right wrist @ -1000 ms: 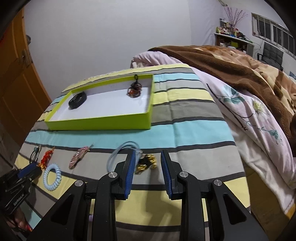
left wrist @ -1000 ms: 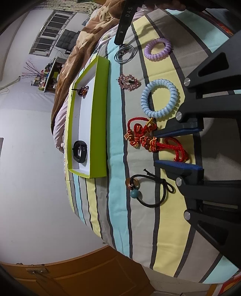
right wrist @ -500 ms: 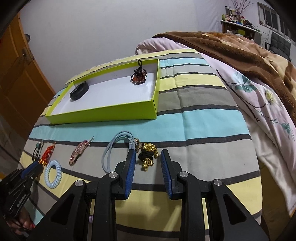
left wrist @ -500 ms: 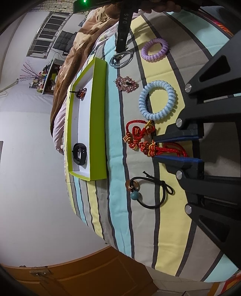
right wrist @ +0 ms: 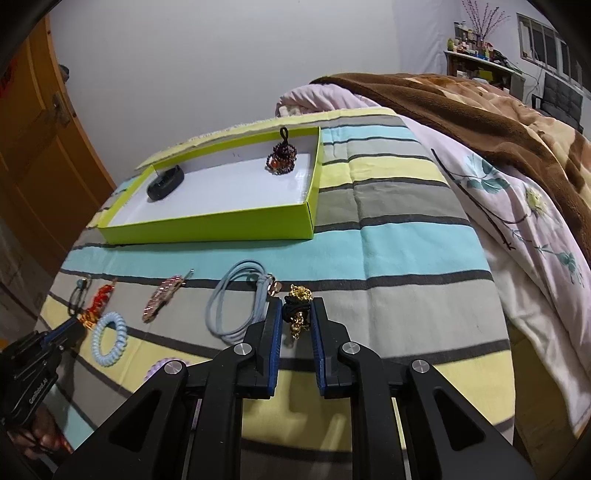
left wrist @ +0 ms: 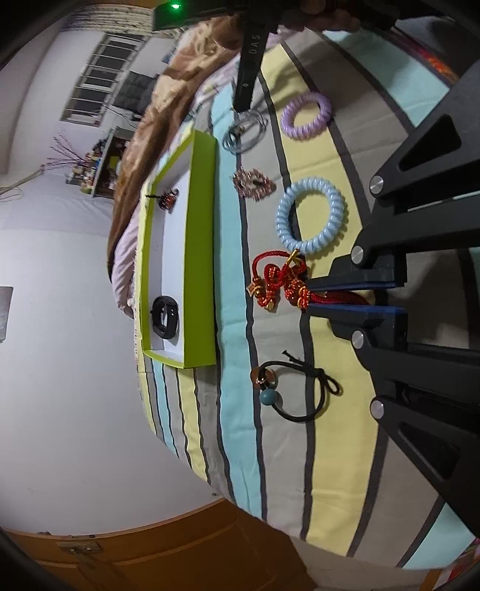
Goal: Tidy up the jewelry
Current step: 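Lift and carry the red tassel and gold charm over the lime-green box with both tools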
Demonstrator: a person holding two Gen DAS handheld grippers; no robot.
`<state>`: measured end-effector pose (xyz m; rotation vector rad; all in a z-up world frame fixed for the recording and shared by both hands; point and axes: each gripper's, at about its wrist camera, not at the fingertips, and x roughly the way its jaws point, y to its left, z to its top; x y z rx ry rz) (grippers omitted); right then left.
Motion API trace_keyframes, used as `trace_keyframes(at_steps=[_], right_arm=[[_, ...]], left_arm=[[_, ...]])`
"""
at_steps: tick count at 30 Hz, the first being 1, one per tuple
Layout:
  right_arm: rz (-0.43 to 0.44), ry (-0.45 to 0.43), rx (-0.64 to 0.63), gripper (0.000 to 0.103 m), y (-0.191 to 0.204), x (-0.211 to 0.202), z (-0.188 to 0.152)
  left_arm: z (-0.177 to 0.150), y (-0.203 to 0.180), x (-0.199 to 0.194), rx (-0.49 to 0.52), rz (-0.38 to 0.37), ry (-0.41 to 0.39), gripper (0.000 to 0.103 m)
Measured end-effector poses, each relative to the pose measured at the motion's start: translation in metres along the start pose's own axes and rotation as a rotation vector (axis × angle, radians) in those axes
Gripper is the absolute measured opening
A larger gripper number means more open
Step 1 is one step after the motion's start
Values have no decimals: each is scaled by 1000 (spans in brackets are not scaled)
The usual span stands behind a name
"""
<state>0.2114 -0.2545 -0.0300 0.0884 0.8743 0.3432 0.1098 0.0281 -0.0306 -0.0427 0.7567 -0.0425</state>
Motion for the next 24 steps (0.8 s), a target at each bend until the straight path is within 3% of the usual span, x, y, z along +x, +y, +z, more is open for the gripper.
trace_keyframes(at_steps=[7, 24], right_arm=[[42, -32, -6, 16, 8, -25, -11], [76, -130, -51, 16, 32, -78, -23]], left_arm=[[-9, 3, -15, -36, -32, -23, 6], [3, -9, -57, -43, -29, -100, 6]])
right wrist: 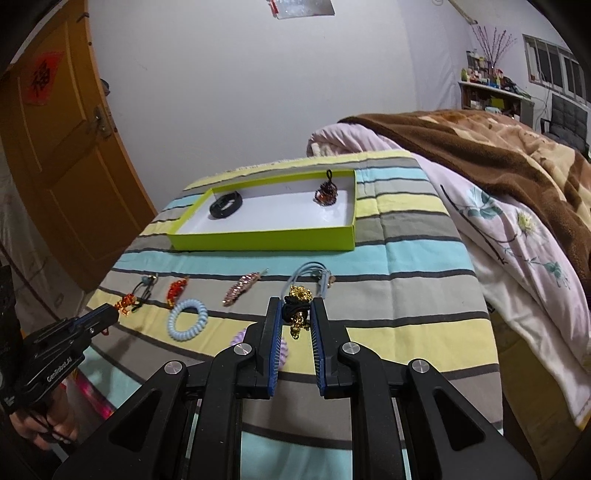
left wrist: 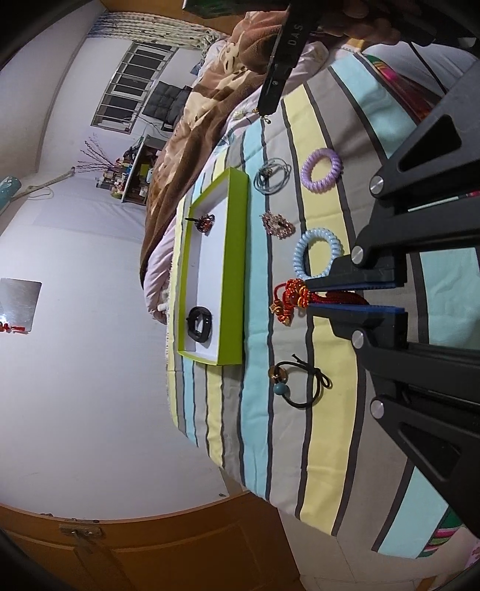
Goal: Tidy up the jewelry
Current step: 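Lift and carry the red tassel and gold charm over the lime-green box with both tools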
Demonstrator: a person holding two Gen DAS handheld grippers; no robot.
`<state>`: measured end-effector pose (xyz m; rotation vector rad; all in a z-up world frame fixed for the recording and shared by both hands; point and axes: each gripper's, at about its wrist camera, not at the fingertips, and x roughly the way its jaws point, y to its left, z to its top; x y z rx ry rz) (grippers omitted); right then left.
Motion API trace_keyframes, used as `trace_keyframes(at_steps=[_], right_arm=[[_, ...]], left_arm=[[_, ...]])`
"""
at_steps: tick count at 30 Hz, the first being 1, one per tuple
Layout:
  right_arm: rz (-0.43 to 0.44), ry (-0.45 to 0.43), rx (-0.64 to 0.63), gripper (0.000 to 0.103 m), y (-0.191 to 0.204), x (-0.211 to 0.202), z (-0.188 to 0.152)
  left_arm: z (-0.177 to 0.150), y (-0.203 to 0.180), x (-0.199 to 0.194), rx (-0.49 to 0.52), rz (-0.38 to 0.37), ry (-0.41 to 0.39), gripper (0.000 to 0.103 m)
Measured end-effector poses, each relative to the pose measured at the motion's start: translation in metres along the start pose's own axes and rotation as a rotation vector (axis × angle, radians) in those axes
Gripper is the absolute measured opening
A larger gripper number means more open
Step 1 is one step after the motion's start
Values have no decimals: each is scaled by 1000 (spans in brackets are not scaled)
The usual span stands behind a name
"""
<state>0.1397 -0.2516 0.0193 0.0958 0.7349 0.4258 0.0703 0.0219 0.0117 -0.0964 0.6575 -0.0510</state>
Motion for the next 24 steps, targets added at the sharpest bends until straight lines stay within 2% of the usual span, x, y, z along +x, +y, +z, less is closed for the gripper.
trace_keyframes(at_steps=[14, 24], right_arm=[[5, -63, -47, 16, 23, -39, -5], [12, -82, -69, 16, 33, -43, -3]], left_arm=[[6, -7, -29, -1, -5, -50, 6], [15, -8, -31, 3, -16, -68, 6]])
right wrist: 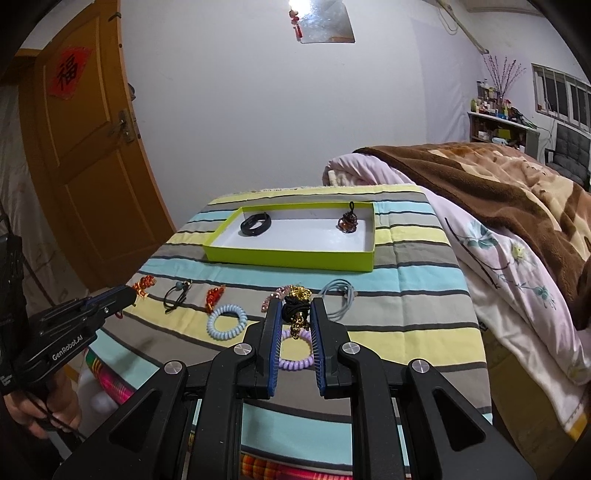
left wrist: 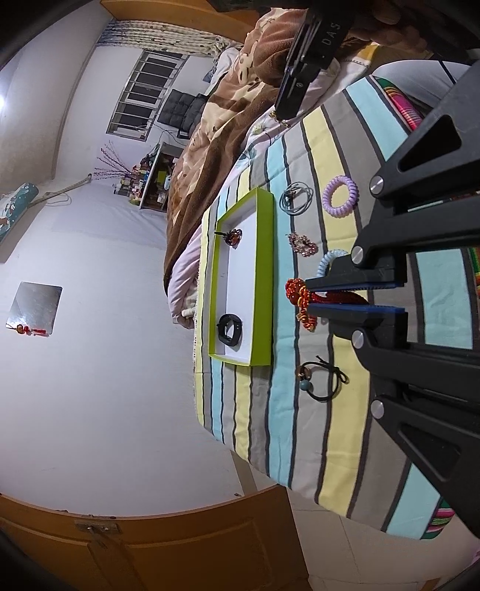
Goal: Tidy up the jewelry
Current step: 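Lift and carry the red tassel and gold charm over the lime-green box with both tools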
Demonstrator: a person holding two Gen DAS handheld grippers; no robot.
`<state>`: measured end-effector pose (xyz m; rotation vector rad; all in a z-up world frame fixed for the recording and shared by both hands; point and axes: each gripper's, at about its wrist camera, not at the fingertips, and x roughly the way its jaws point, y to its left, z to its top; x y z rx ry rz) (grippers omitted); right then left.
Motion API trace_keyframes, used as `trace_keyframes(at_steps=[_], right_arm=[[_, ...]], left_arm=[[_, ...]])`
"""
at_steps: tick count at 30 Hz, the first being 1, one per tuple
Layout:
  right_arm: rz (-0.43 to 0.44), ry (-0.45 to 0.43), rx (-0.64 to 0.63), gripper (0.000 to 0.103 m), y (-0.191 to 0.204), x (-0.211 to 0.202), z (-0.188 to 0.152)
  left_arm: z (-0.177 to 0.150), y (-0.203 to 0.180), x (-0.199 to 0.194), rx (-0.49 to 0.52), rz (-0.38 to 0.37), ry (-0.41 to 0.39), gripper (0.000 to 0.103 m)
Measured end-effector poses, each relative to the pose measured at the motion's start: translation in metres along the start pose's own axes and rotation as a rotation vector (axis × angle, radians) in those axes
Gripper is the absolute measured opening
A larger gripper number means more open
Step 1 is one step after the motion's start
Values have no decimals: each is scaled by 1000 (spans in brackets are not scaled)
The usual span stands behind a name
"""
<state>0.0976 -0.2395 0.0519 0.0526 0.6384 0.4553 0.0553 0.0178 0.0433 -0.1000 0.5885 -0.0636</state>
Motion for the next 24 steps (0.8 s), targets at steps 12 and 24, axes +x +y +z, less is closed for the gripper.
trace_keyframes(at_steps=[12, 24], right_arm=[[-18, 2, -13, 16, -7, 27, 22], [-45, 13, -14, 16, -28, 75, 57]], left_arm=[[32, 1, 31, 19, -5, -16, 6], [66, 8, 81, 69, 7, -18, 6]])
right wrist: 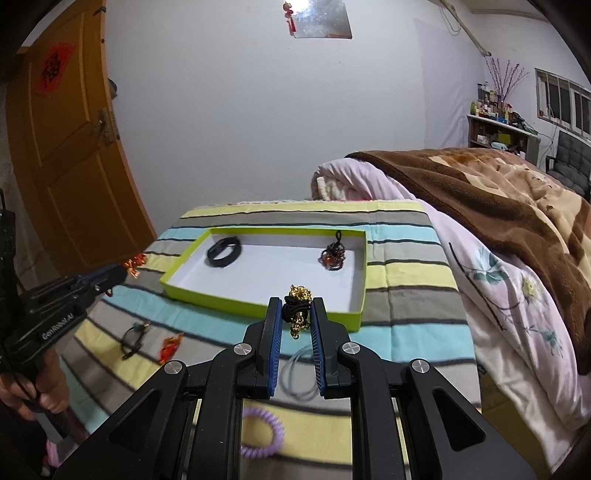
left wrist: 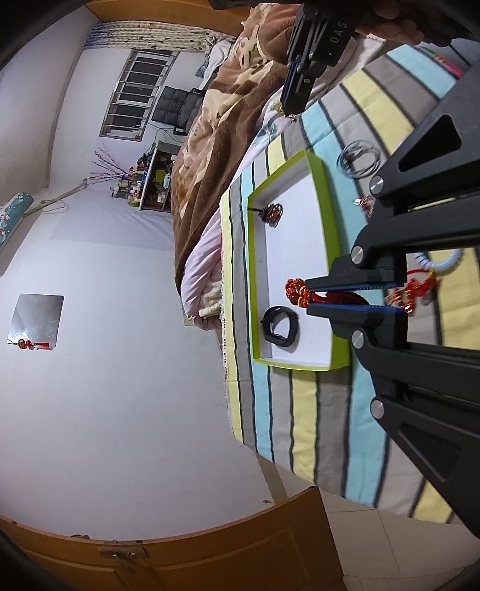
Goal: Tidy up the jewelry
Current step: 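Lift and carry the red tassel and gold charm over the lime-green box with both tools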
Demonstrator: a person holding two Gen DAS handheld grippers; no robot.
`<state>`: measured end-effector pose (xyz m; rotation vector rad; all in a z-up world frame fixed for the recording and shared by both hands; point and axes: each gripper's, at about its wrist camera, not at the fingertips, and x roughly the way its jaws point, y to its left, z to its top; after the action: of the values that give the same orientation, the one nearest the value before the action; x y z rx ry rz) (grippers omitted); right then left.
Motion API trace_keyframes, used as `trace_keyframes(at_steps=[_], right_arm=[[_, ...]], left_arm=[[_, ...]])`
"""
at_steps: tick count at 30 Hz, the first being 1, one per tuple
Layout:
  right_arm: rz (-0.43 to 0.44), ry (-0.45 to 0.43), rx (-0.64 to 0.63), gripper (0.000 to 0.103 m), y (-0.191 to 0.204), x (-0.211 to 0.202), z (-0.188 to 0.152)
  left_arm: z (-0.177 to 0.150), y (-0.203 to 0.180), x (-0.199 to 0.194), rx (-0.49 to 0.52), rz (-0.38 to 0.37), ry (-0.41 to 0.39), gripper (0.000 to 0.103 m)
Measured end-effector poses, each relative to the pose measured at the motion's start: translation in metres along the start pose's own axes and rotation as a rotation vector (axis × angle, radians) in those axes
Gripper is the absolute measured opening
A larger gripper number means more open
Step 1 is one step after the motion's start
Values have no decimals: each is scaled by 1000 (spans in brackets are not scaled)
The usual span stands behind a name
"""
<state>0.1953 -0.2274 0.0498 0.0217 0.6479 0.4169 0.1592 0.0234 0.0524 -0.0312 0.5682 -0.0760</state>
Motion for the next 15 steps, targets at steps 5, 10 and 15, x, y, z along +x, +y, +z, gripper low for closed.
trace_keyframes(at_steps=[5, 10, 15], right_arm=[[-2, 24, 0, 16, -5, 26, 9], [-14, 43, -7, 16, -11, 53, 20], [-32, 59, -15, 16, -17, 78, 29]], left_arm=[[12, 7, 24, 6, -4, 4, 6], [25, 9, 51, 12, -20, 15, 6], [35, 8, 76, 21, -27, 13, 6]])
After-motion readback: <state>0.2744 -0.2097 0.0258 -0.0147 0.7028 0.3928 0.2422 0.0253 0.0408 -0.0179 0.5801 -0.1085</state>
